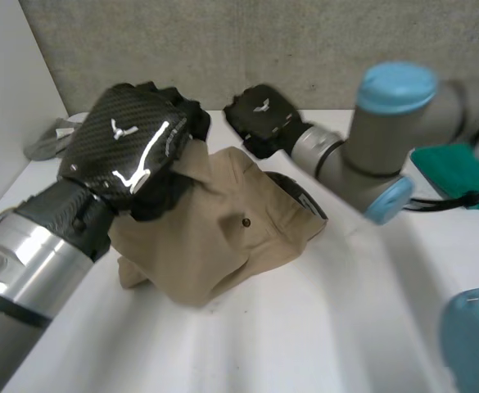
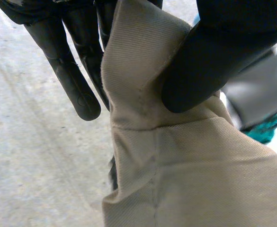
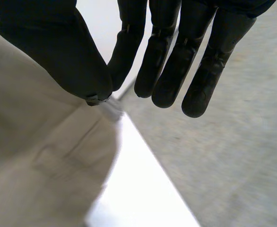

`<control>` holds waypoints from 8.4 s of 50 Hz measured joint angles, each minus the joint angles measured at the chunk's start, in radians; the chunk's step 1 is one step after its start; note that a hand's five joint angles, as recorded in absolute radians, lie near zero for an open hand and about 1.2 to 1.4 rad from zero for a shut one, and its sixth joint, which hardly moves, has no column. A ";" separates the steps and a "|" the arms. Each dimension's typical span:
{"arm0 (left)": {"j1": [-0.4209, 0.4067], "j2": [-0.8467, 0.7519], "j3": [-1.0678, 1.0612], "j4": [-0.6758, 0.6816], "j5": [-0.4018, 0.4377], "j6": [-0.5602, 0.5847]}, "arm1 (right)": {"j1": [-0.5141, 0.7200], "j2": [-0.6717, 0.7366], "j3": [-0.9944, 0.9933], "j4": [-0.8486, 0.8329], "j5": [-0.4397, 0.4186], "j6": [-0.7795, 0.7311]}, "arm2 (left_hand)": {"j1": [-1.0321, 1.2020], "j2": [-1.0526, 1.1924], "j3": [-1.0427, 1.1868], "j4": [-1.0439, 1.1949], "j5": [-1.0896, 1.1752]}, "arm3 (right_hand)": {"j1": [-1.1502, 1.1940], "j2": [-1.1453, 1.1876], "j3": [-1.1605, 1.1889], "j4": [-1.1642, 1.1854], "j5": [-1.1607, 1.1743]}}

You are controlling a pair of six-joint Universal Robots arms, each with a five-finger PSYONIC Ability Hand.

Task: Fold the laundry.

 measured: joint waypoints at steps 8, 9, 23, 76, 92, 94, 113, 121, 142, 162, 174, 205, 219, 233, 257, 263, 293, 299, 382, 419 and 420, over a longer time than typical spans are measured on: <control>0.072 -0.053 0.024 0.027 0.001 -0.005 | -0.101 -0.303 0.251 0.222 0.020 -0.197 | 0.000 0.000 0.000 0.000 0.000 | 0.016 0.000 0.000 0.000 0.009; 0.074 -0.058 0.025 0.028 0.001 -0.006 | -0.109 -0.331 0.284 0.255 0.020 -0.234 | 0.000 0.000 0.000 0.000 0.000 | 0.016 0.000 0.000 0.000 0.009; 0.058 -0.166 0.019 0.022 0.001 -0.005 | -0.147 -0.496 0.579 0.513 0.045 -0.427 | 0.000 0.000 0.000 0.000 0.000 | -0.299 -0.372 -0.370 -0.374 -0.335; 0.087 -0.020 0.020 -0.049 -0.011 -0.001 | -0.030 -0.027 -0.190 0.252 0.139 -0.187 | 0.000 0.000 0.000 0.000 0.000 | -0.008 -0.004 -0.002 0.000 -0.007; 0.086 -0.261 0.031 -0.040 -0.013 -0.003 | -0.115 -0.671 0.755 0.520 0.162 -0.389 | 0.000 0.000 0.000 0.000 0.000 | -0.008 -0.004 -0.002 0.000 -0.001; 0.077 -0.304 0.041 -0.039 -0.014 -0.002 | -0.116 -0.682 0.802 0.502 0.162 -0.390 | 0.000 0.000 0.000 0.000 0.000 | -0.008 -0.004 -0.002 0.000 -0.001; 0.071 -0.777 0.855 0.099 -0.128 0.073 | -0.113 -0.374 0.270 -0.111 0.350 -0.234 | 0.000 0.001 0.001 0.000 0.000 | 0.001 -0.004 -0.002 0.000 -0.001; 0.078 -0.749 0.987 0.423 -0.136 0.080 | -0.112 -0.348 0.069 -0.286 0.396 -0.204 | 0.000 0.001 0.001 0.000 0.000 | 0.001 -0.004 -0.002 0.000 0.003; 0.065 -0.791 0.383 0.362 -0.129 0.046 | -0.118 -0.429 0.761 -0.223 0.372 -0.247 | 0.000 0.001 0.001 0.000 0.000 | 0.006 -0.004 0.005 0.000 0.011; 0.042 -0.486 0.084 -0.267 -0.134 0.117 | -0.123 -0.559 1.055 0.238 0.291 -0.388 | 0.000 0.001 0.001 0.000 0.000 | 0.006 -0.004 0.005 0.000 0.011; -0.010 -0.305 -0.047 -0.712 -0.120 0.265 | -0.145 -0.807 1.235 0.545 0.283 -0.568 | 0.000 0.001 0.001 0.000 0.000 | 0.006 -0.004 0.005 0.000 0.011; 0.081 -0.556 0.235 -0.211 -0.115 0.314 | -0.168 -0.775 1.354 0.309 0.218 -0.522 | -0.660 -0.716 -0.711 -0.714 -0.668 | 0.006 -0.004 0.005 0.000 0.011; 0.186 -0.734 0.287 -0.221 -0.026 0.317 | -0.178 -0.776 1.380 0.263 0.218 -0.494 | -0.497 -0.551 -0.548 -0.551 -0.507 | 0.006 -0.004 0.005 0.000 0.011; 0.186 -0.760 0.277 -0.217 -0.061 0.319 | -0.178 -0.775 1.390 0.223 0.218 -0.483 | -0.011 -0.008 -0.011 -0.008 -0.019 | 0.006 -0.004 0.005 0.000 0.011; 0.156 -0.564 0.148 -0.240 -0.215 0.308 | -0.175 -0.780 1.370 0.194 0.217 -0.420 | -0.664 -0.718 -0.708 -0.729 -0.687 | 0.006 -0.004 0.005 0.000 0.011; 0.139 -0.375 0.068 -0.273 -0.212 0.241 | -0.176 -0.781 1.369 0.178 0.217 -0.388 | -0.659 -0.712 -0.705 -0.722 -0.678 | 0.006 -0.004 0.005 0.000 0.011; -0.046 -0.255 -0.158 -0.464 -0.214 0.055 | -0.180 -0.813 1.381 0.144 0.225 -0.353 | -0.564 -0.606 -0.601 -0.604 -0.555 | 0.006 -0.004 0.005 0.000 0.011; -0.057 -0.244 -0.177 -0.448 -0.217 0.055 | -0.180 -0.813 1.383 0.140 0.226 -0.341 | -0.564 -0.606 -0.601 -0.604 -0.555 | 0.006 -0.004 0.005 0.000 0.011; 0.028 -1.048 0.805 0.271 -0.255 0.411 | -0.168 -0.232 0.361 -0.161 0.534 -0.194 | -0.956 -0.991 -0.976 -0.992 -0.937 | -0.781 -0.959 -0.965 -0.953 -0.926; 0.045 -0.616 0.183 0.106 -0.193 0.130 | -0.429 -0.395 1.058 -0.256 0.253 -0.083 | -0.956 -0.996 -0.976 -0.992 -0.937 | -0.070 -0.007 -0.001 0.000 -0.034; 0.045 -0.612 0.183 0.106 -0.194 0.130 | -0.435 -0.401 1.063 -0.255 0.253 -0.085 | -0.956 -0.996 -0.976 -0.992 -0.937 | -0.070 -0.007 -0.001 0.000 -0.034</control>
